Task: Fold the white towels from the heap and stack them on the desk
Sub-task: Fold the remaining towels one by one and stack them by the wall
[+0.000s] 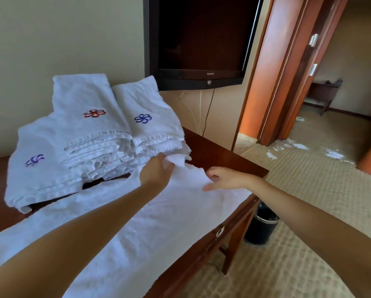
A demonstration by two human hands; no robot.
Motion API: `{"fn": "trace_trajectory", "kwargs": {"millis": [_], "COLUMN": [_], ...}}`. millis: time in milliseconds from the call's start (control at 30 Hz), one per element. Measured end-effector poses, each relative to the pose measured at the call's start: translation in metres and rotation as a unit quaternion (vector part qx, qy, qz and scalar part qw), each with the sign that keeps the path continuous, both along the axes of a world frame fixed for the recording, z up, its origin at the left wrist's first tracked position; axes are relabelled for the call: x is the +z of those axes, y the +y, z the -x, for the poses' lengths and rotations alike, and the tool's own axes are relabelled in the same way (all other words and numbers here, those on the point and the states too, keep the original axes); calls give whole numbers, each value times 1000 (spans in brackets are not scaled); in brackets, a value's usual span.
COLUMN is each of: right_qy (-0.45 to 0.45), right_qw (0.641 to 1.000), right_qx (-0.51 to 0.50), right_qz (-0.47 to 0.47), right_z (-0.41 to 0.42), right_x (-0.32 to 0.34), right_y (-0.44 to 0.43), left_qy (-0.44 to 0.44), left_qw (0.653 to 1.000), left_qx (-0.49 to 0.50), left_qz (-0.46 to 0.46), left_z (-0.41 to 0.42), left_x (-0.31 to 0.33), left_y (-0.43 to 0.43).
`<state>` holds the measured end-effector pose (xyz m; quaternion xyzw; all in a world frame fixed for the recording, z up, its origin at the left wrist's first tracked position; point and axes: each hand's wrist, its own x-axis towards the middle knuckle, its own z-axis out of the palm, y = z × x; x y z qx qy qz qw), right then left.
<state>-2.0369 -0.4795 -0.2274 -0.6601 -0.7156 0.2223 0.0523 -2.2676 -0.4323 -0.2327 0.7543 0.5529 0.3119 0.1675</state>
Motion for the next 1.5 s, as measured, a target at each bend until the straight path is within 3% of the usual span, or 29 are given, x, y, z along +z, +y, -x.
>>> {"fn": "trace_trajectory", "kwargs": {"millis": [67,133,233,367,600,700,800,933,1067,1100,1333,1500], "right_qy": [120,177,143,114,57,14,152,492,643,661,648,690], "right_qw": [987,952,924,925,932,906,866,729,604,586,623,580], "right_qx": [-78,-199,-310,-323,-344,-418,-469,-474,-471,-468,-436,-426], "right_qz": [-79,-154,-169,-164,-97,-65,-81,-55,-8,3,-27,-78], "right_z": [-6,-19,-30,-20,-23,-25,-21,-7,7,9,1,-3], "right_x": [-7,-15,-29,-31,-24,-28,-32,-36,-38,-40,-24,-14], "right_y": [11,22,29,19,-20,-47,-73,-102,-116,-117,-114,-95], "left_qy": [-1,46,186,293,328,316,287,326,392,391,351,251], "left_qw": [1000,992,961,928,917,925,935,913,891,893,913,952], "left_qx": [-27,-113,-198,-224,-223,-211,-207,-242,-228,-222,-198,-176], "left_qz": [-12,-43,-60,-63,-34,-14,3,31,5,-4,-60,21], "left_z": [7,22,49,71,97,105,105,90,82,82,91,97], "left_x": [-3,-12,-25,-29,-28,-17,-5,-4,-16,-18,-9,-8], "left_y": [2,1,-3,-15,-65,-92,-124,-167,-187,-188,-183,-170]}}
